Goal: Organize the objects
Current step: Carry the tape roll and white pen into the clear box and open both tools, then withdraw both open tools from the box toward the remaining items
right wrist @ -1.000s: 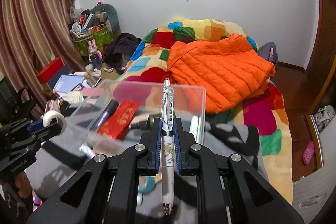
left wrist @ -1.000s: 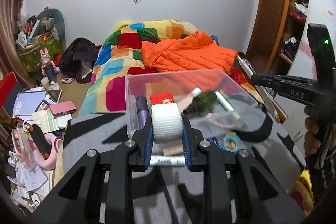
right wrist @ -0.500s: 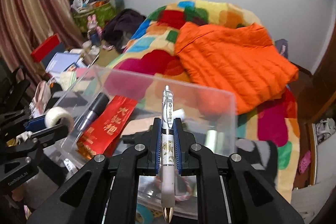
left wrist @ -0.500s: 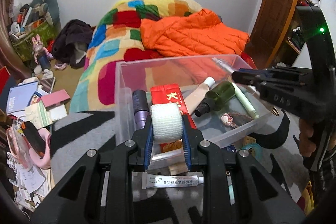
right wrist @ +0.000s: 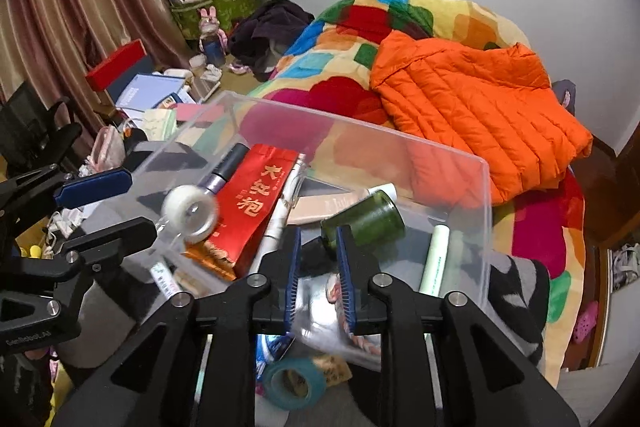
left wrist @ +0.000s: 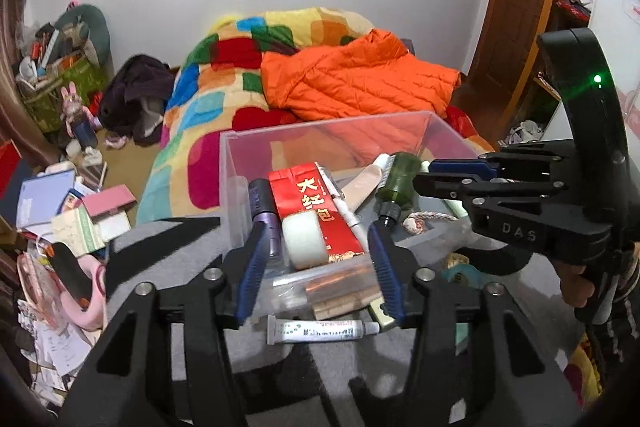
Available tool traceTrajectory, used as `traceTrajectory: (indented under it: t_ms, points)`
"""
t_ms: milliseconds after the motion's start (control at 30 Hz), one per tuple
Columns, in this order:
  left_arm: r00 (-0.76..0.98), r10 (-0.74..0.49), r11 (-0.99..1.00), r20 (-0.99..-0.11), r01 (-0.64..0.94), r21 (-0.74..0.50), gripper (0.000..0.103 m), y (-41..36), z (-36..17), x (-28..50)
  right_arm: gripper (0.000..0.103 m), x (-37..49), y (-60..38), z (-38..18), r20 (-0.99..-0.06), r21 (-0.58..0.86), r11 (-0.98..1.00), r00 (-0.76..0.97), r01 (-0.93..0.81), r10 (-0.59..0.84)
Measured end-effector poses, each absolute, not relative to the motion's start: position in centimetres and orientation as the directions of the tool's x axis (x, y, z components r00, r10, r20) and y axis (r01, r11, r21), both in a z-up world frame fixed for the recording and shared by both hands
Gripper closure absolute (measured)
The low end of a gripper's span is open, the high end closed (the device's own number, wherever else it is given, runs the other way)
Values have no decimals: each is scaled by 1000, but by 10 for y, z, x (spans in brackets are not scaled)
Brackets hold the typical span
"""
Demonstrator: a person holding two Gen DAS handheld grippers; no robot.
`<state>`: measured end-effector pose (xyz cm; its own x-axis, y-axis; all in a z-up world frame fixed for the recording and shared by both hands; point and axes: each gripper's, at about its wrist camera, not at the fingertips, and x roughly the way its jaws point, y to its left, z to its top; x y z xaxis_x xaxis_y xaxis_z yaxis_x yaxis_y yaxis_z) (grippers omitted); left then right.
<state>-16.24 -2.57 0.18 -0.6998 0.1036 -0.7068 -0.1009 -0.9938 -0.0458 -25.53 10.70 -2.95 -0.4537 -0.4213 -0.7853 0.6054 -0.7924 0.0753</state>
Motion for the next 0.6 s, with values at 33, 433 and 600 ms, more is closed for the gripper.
traceTrajectory:
  t_ms: [33,433,600]
  points:
    - [-706,98,-994,-701,-100,-38,45,-26,4,-159,82,-252,110,-26,-780,80,-792,-456,606,-428]
    - [-671,53,-994,-740,-108,26,11,-27,-18,-120,45,-188,143,-8,-711,33,-795,-545,605,-444]
    - [-610,31,-989,-792,-133,64,10,-24,-50,-118,38,-169,152,-24,-728,61,-791,-515,608,-452]
